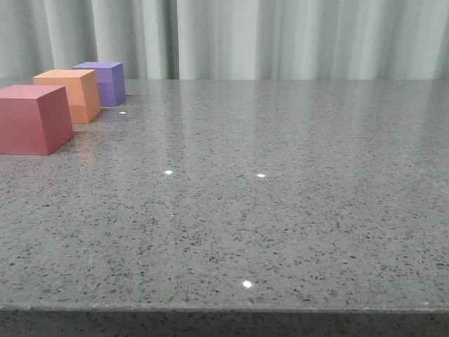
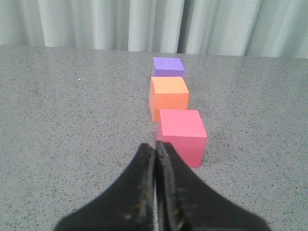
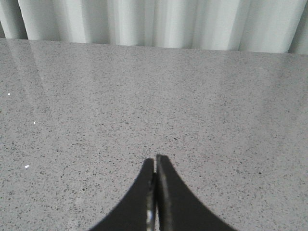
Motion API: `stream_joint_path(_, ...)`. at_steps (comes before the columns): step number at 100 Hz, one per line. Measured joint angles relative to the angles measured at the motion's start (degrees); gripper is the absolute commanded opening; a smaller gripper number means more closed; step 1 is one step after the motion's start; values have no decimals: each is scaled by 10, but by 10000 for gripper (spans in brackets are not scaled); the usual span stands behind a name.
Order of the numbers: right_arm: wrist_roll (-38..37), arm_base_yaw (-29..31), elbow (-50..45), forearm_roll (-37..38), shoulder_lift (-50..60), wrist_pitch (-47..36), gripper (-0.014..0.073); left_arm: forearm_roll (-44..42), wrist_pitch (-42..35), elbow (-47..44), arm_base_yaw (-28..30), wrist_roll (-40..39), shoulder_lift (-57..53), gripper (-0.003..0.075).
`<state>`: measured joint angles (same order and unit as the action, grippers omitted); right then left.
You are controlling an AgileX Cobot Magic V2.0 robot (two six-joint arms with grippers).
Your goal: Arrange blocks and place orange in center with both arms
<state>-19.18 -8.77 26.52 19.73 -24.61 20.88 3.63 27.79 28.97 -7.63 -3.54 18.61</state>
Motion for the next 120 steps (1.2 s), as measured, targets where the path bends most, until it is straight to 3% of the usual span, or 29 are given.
stream_joint_path(25,0,0,0,0,0,0,-67,-19,-34,-29,0,0,-9,-19)
stream_joint_path(49,0,0,0,0,0,0,-67,-47,-168,-154,13,0,-78,-19)
stream_joint_path(76,0,0,0,0,0,0,-67,-53,-240,-290,45,0,-180,-19)
stream_joint_path(120,0,0,0,0,0,0,-67,-70,-281,-292,48,0,-189,-19)
